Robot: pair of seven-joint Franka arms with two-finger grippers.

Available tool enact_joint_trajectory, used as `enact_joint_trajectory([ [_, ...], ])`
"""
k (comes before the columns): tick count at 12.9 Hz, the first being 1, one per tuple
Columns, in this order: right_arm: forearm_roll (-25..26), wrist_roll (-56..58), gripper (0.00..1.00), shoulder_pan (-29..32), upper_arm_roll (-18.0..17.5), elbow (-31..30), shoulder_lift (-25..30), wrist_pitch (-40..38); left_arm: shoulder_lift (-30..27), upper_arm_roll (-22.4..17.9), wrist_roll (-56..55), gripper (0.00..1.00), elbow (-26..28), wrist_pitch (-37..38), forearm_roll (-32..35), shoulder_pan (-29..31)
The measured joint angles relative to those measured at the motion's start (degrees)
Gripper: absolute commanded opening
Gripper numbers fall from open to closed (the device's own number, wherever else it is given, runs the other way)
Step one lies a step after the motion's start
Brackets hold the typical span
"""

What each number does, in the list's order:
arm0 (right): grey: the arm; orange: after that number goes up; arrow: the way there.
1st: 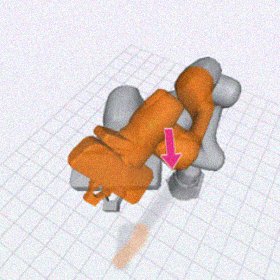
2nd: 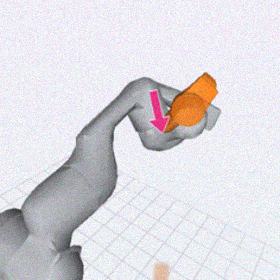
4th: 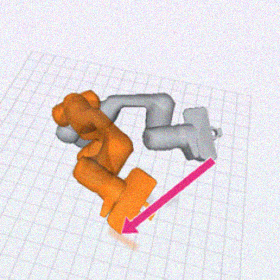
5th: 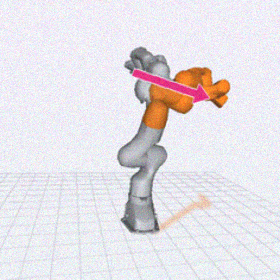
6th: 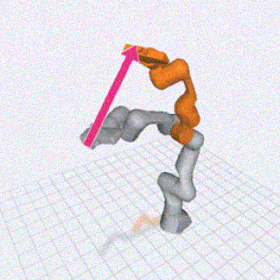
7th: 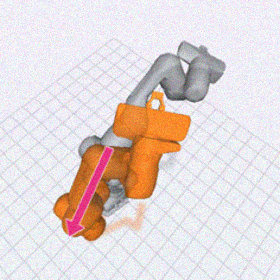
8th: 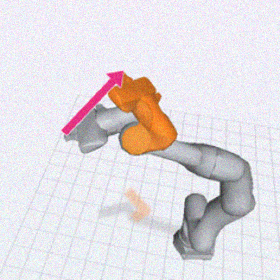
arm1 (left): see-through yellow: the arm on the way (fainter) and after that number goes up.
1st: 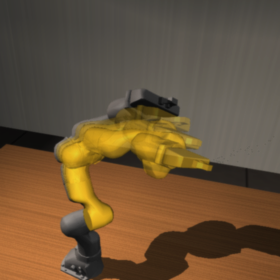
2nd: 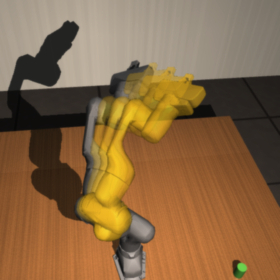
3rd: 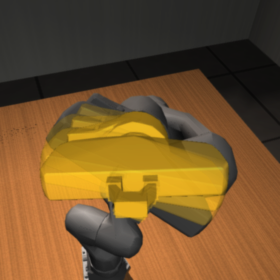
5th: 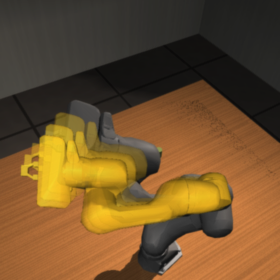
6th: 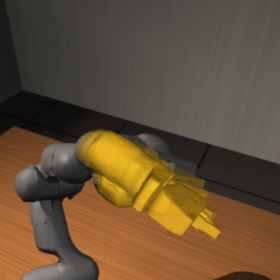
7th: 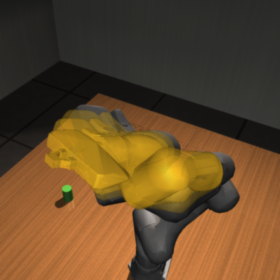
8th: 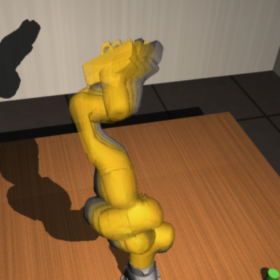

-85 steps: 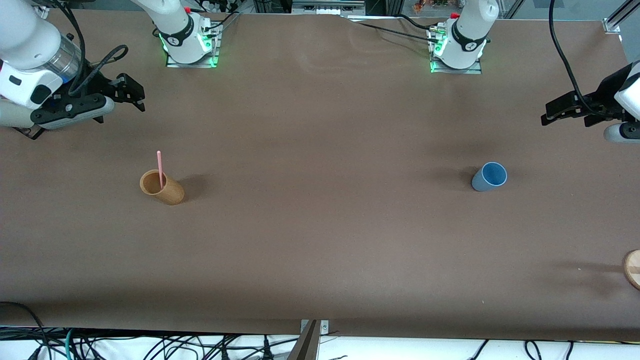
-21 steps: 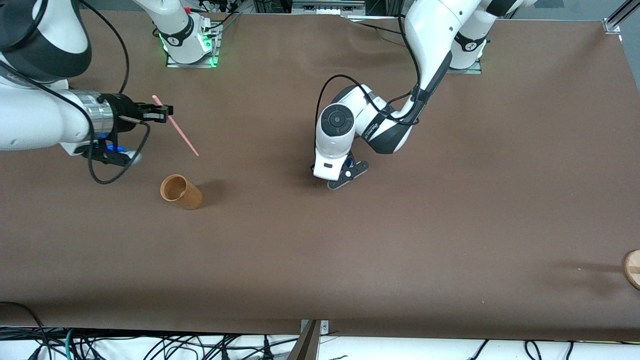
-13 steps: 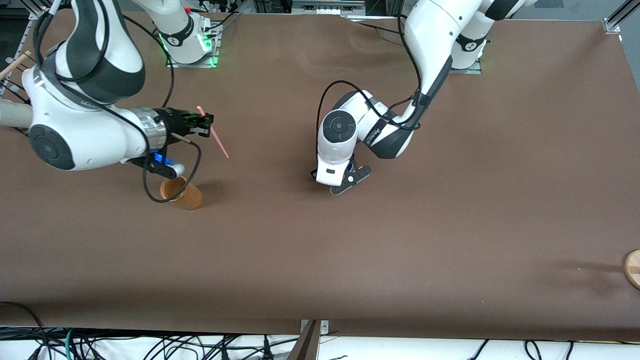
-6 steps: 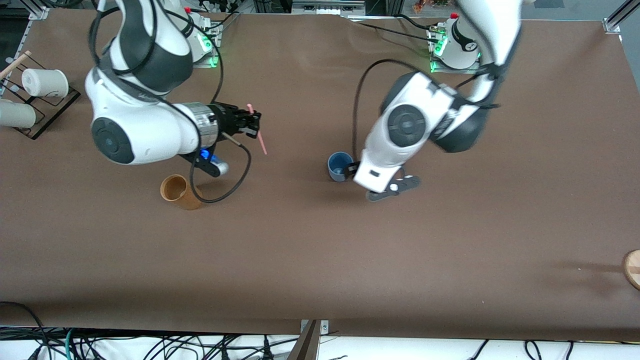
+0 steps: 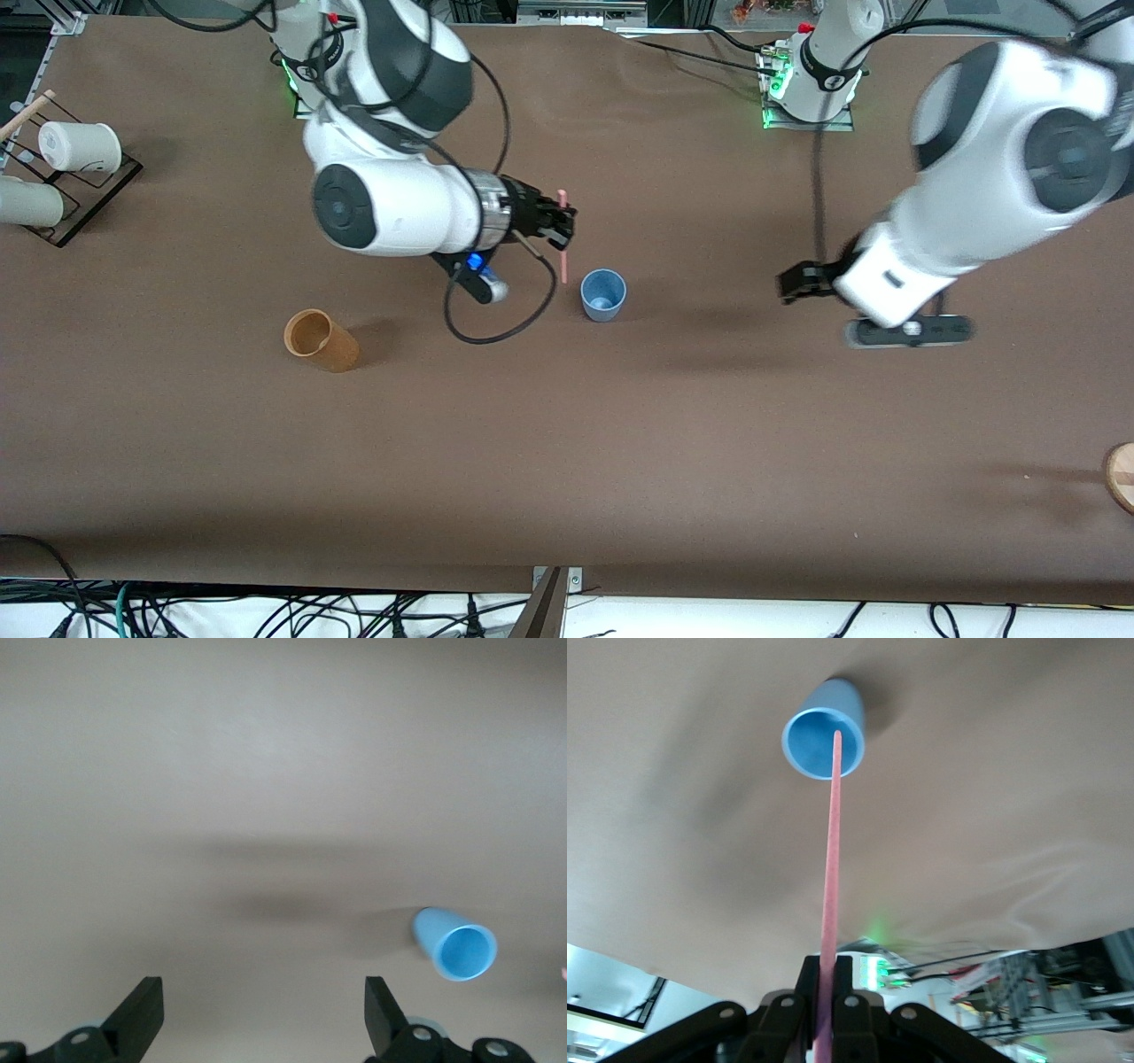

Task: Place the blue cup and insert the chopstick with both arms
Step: 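Set the blue cup down and withdraw the left gripper, then lower the chopstick into the blue cup with the right gripper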

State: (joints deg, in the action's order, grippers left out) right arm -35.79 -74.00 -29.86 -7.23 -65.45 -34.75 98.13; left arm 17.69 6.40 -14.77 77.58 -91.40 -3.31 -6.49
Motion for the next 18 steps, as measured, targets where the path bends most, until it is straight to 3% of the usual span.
enact_joint_trajectory([
  [4, 0.00, -1.55, 0.00, -2.63, -0.01, 2.14, -4.70, 4.97, -6.12, -8.53, 6.59, 1.00, 0.30, 6.69, 0.01, 2.97],
  [7, 0.00, -2.32, 0.00, -3.35, -0.01, 2.21, -5.85, 6.10, -9.23, -9.46, 10.89, 1.00, 0.95, 9.68, 0.02, 3.40],
  [12, 0.00, -4.08, 0.01, -3.51, -0.04, 0.22, -6.19, 6.42, -9.84, -9.83, 12.61, 1.00, 1.89, 11.72, 0.02, 3.37],
  [13, 0.00, -4.08, 0.26, -3.52, -0.04, -0.40, -6.22, 6.80, -9.81, -9.82, 12.71, 1.00, 2.00, 11.72, 0.02, 3.37],
  [14, 0.00, -4.08, 0.83, -3.52, -0.04, -0.95, -6.27, 7.32, -9.78, -9.82, 12.78, 1.00, 2.01, 11.72, 0.02, 3.36],
  [15, 0.00, -4.08, 1.00, -3.53, -0.04, -1.41, -6.32, 7.83, -9.73, -9.80, 12.82, 1.00, 2.02, 11.72, 0.02, 3.36],
  [18, 0.06, -4.04, 1.00, -3.54, -0.04, -1.88, -6.28, 9.54, -9.65, -9.81, 12.84, 1.00, 2.02, 11.72, 0.02, 3.38],
])
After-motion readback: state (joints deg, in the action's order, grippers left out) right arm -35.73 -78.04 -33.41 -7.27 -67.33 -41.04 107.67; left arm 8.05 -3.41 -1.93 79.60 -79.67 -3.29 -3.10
